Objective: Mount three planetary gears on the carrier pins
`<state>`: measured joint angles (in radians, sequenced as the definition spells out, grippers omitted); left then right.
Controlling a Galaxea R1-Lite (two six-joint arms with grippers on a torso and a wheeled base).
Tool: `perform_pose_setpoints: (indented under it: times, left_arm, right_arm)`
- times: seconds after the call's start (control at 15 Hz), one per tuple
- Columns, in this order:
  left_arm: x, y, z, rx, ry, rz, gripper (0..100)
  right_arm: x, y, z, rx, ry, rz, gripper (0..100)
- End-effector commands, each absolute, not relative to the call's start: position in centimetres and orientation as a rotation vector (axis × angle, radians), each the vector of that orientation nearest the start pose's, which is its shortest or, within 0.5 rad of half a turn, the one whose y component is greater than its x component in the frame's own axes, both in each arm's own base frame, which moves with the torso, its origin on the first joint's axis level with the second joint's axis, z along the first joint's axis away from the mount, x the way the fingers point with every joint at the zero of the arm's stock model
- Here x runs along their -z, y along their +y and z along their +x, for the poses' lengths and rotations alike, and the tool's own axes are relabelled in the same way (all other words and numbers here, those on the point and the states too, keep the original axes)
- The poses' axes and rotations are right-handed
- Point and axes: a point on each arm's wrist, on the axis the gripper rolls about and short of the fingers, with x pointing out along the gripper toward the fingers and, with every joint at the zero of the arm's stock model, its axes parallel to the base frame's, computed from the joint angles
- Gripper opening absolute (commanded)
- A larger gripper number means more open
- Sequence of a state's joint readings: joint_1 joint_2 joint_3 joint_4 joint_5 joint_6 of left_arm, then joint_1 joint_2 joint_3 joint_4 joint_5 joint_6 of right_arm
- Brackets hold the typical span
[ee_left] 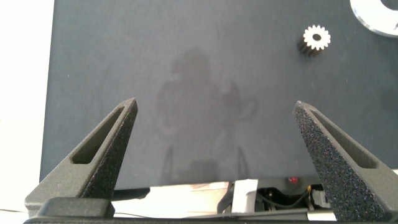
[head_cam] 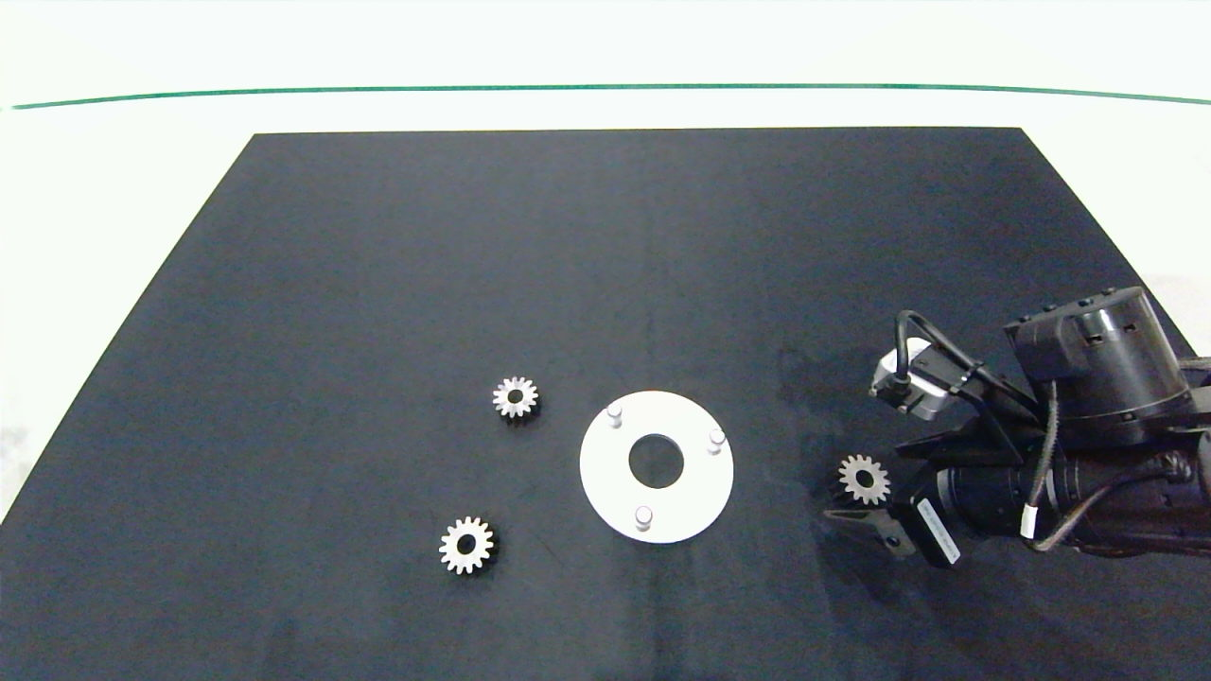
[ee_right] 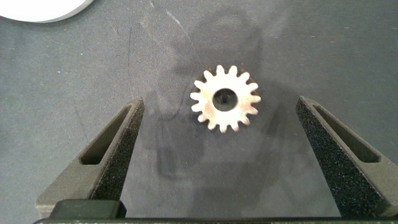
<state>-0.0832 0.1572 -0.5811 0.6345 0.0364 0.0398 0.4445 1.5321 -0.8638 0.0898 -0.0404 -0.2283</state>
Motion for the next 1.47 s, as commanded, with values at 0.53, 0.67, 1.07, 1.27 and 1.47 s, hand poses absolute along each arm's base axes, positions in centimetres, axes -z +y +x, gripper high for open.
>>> perform_pose_setpoints:
  times: [0.53,0.67,1.07,1.27,1.47]
  left_arm:
    - [-16.3,0.7,-7.4,0.050,0.195,0.051,100]
    - [-16.2,0.7,-7.2,0.052,0.207,0.052,100]
    - [-16.3,0.7,-7.1,0.056,0.215,0.055,100]
    - [-16.4,0.7,-7.0,0.058,0.216,0.054,100]
    - [-16.5,0.7,-7.1,0.058,0.213,0.053,100]
  right_arm:
    - [-18.1,11.6,23.2,-0.460,0.693,-0.424,88]
    - [-18.1,11.6,23.1,-0.455,0.691,-0.431,84]
    - [-17.4,11.7,23.1,-0.459,0.719,-0.438,72]
    - [-17.1,11.8,23.3,-0.460,0.726,-0.441,66]
    - [-17.2,11.9,23.4,-0.460,0.724,-0.441,60]
